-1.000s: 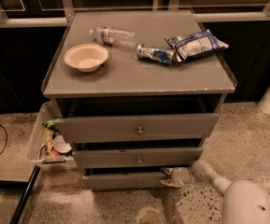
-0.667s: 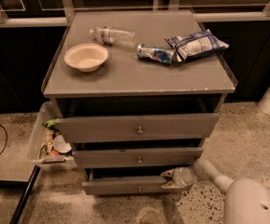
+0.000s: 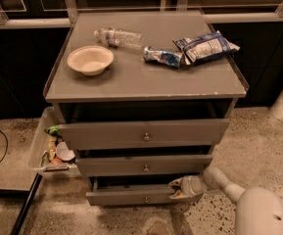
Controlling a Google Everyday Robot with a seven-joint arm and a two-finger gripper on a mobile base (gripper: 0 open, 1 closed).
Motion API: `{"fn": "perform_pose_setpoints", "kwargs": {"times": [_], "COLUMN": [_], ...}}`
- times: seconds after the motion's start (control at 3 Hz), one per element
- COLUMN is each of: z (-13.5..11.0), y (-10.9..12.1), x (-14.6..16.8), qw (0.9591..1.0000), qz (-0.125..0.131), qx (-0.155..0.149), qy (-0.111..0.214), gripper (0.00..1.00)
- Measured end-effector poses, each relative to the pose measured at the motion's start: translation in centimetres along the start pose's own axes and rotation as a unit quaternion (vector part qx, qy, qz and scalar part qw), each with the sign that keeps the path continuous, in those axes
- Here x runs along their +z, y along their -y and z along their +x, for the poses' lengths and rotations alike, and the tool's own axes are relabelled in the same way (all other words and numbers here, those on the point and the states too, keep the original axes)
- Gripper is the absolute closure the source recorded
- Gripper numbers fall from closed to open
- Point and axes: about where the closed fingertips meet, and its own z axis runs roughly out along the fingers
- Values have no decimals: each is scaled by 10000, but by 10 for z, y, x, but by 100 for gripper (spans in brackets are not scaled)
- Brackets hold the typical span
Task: Open bottom drawer
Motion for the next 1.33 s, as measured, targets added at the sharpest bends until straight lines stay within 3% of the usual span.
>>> {"fn": "perform_pose_setpoints", "kwargs": {"times": [0.67,1.0,1.33], "z": [6,11,9], "y": [-6,-27,-41], "x": [6,6,-2], "qw": [9999,9998,9998], "qz": [-81,-155,-118], "qx": [90,82,16], "qy": [73,128,126], "gripper": [16,18,42]}}
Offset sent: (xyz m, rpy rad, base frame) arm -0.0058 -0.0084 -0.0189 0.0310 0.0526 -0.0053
